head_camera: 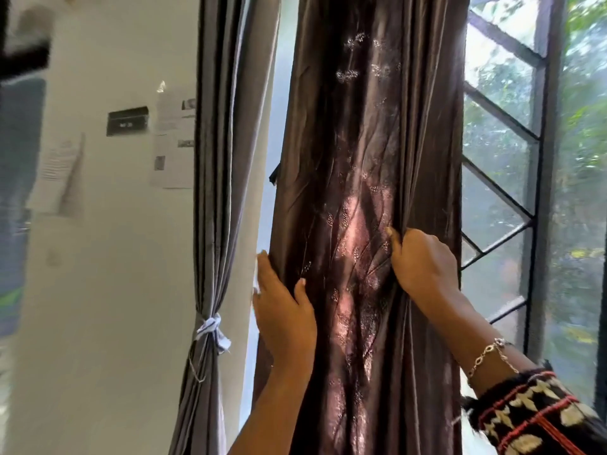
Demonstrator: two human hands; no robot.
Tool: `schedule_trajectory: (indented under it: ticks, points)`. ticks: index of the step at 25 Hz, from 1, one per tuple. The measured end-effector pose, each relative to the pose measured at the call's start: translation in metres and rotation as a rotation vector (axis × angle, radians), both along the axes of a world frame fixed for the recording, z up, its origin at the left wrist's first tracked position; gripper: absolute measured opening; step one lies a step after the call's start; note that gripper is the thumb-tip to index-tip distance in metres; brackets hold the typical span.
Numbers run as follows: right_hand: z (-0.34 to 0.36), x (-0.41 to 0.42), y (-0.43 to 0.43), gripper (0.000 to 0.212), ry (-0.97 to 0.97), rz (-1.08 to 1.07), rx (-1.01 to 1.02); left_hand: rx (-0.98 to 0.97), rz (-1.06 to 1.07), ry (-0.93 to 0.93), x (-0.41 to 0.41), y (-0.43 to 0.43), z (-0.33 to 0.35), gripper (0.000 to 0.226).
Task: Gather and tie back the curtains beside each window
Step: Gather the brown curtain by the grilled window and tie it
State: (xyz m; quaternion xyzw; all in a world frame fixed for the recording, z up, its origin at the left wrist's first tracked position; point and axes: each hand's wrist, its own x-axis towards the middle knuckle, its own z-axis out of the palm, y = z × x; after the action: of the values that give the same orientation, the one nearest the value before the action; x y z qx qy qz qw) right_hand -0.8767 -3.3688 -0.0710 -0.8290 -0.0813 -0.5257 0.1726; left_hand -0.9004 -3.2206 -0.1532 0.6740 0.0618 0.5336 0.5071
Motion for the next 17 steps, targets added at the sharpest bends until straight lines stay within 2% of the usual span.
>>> schedule_trajectory:
  ticks: [4, 10, 14, 17]
  points:
    - [0.001, -0.002, 0.011, 0.044, -0.004, 0.036, 0.006, 0.173, -0.085, 0.049, -0.005, -0.020, -0.013, 0.066]
    - [0.003, -0.006, 0.026, 0.054, 0.050, 0.167, 0.043, 0.354, -0.243, -0.032, -0.005, -0.056, -0.017, 0.069]
    - [0.005, -0.014, 0.031, 0.065, 0.104, 0.265, -0.002, 0.433, -0.206, 0.044, 0.005, -0.062, -0.019, 0.071]
    - [0.006, -0.008, 0.031, 0.050, 0.113, 0.199, -0.028, 0.499, -0.258, -0.038, 0.007, -0.056, -0.020, 0.065]
